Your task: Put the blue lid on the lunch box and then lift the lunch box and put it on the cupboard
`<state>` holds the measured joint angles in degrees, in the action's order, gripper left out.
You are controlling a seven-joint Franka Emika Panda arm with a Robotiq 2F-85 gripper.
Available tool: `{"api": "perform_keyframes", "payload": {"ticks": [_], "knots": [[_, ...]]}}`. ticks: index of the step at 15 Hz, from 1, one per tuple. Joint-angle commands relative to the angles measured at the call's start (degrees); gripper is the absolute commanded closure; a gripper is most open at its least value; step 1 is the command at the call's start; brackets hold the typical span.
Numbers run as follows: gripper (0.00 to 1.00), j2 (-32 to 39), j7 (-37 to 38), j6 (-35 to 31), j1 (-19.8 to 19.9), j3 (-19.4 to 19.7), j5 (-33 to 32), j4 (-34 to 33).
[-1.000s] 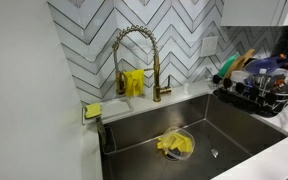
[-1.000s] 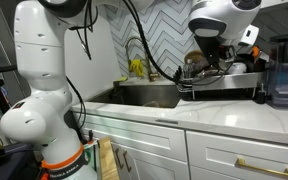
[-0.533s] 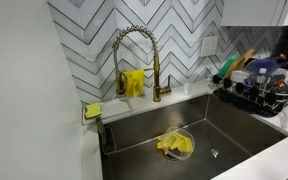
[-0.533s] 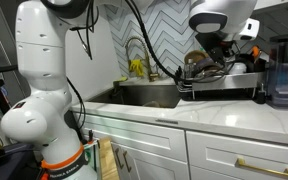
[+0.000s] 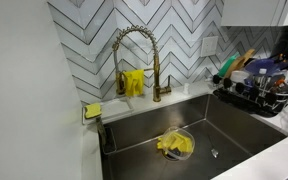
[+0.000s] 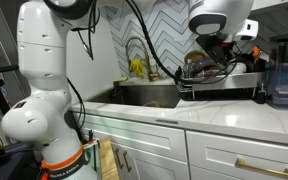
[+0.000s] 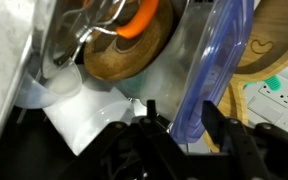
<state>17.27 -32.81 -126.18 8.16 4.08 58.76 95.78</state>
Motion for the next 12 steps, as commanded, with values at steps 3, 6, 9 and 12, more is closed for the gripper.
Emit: {"api": "perform_keyframes", "payload": {"ticks": [3,6,9,12], "knots": [[0.46,1.58,0.92,-0.45,0.28,-1.4,0.28,-1.36],[0.5,2.19,1.26,-0.22,0.41,-2.18,1.79,-2.57],[0.52,2.88,1.71,-0.08,0.4,-2.63,2.72,-3.72],[0.53,3.73,2.41,-0.26,0.3,-2.89,2.92,-4.6]]}}
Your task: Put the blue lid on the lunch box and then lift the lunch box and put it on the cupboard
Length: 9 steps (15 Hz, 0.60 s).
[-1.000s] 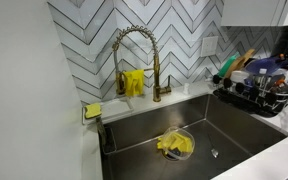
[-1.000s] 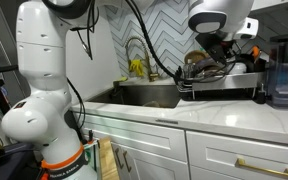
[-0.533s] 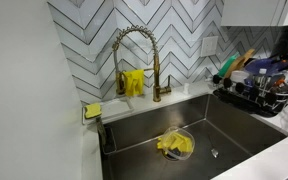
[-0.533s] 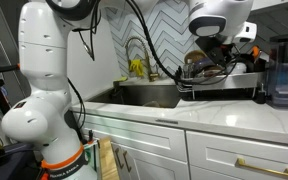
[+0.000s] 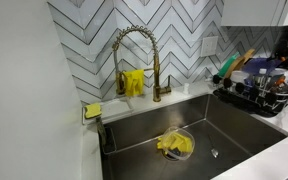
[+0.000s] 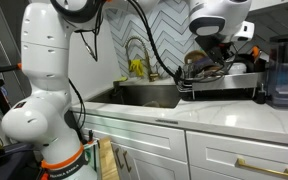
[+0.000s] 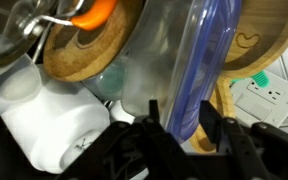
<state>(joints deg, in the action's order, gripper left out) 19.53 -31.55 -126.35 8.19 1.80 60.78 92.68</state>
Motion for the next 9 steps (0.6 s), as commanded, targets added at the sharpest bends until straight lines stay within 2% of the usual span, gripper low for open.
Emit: {"api": "perform_keyframes", "payload": {"ticks": [1,2,4,5,9], "knots": [[0.64,1.69,1.17,-0.04,0.27,-0.68,1.0,-1.72],[0.79,1.9,1.11,-0.15,0.26,-0.73,1.02,-1.94],[0.95,2.33,1.28,0.06,0.41,-0.81,1.2,-2.47],[1.0,2.39,1.35,0.15,0.47,-0.83,1.33,-2.6],[0.97,2.46,2.08,0.25,0.56,-0.77,1.19,-3.03]]}}
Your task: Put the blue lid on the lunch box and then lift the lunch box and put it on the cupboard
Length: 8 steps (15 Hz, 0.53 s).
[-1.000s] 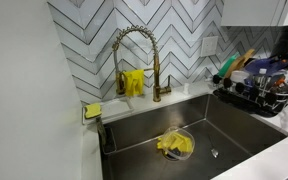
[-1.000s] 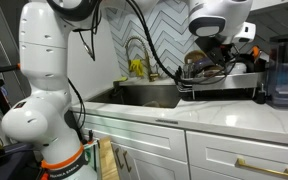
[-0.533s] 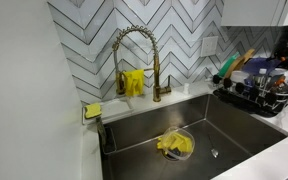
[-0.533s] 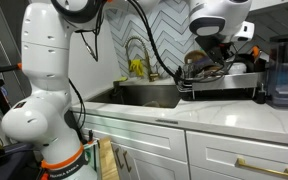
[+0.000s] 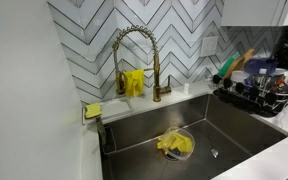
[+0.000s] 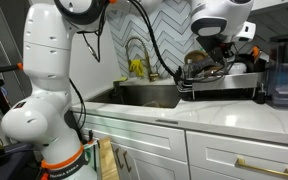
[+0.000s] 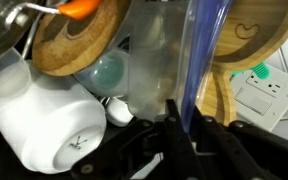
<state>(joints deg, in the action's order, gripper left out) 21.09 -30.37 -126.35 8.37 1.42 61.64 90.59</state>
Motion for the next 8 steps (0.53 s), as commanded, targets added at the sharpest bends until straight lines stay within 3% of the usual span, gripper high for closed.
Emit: {"api": "perform_keyframes", "payload": {"ticks": [1,8], "knots": [[0.97,0.91,0.94,0.29,0.42,-0.41,0.39,-1.0],[0.97,-3.31,4.95,-2.73,-0.12,0.41,-0.62,1.03]]}}
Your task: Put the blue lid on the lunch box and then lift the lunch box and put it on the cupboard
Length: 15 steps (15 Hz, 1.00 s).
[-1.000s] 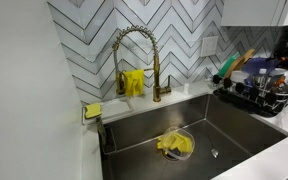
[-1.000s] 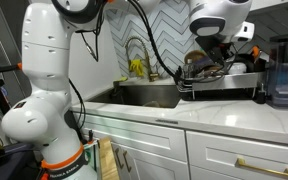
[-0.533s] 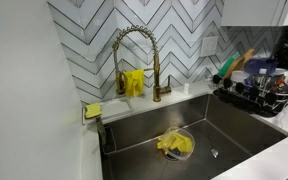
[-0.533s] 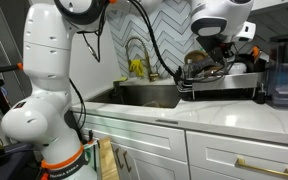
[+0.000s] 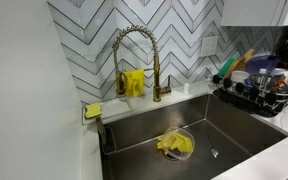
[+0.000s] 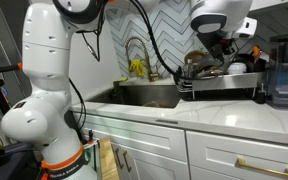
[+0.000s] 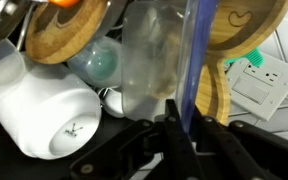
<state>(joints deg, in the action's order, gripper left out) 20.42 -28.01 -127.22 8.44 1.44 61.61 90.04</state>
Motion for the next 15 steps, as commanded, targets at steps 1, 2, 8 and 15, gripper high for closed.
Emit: {"api": "perform_keyframes", "payload": {"ticks": [1,2,8,15], "knots": [[0.97,-3.39,4.03,-2.02,-0.21,0.65,-1.21,1.85],[0.97,-4.24,5.49,-2.54,-0.34,0.96,-1.99,2.22],[0.97,-8.83,12.13,-1.68,0.29,2.74,-5.65,4.43],[0.97,-19.49,16.47,5.23,3.75,7.37,-8.14,11.96]]}}
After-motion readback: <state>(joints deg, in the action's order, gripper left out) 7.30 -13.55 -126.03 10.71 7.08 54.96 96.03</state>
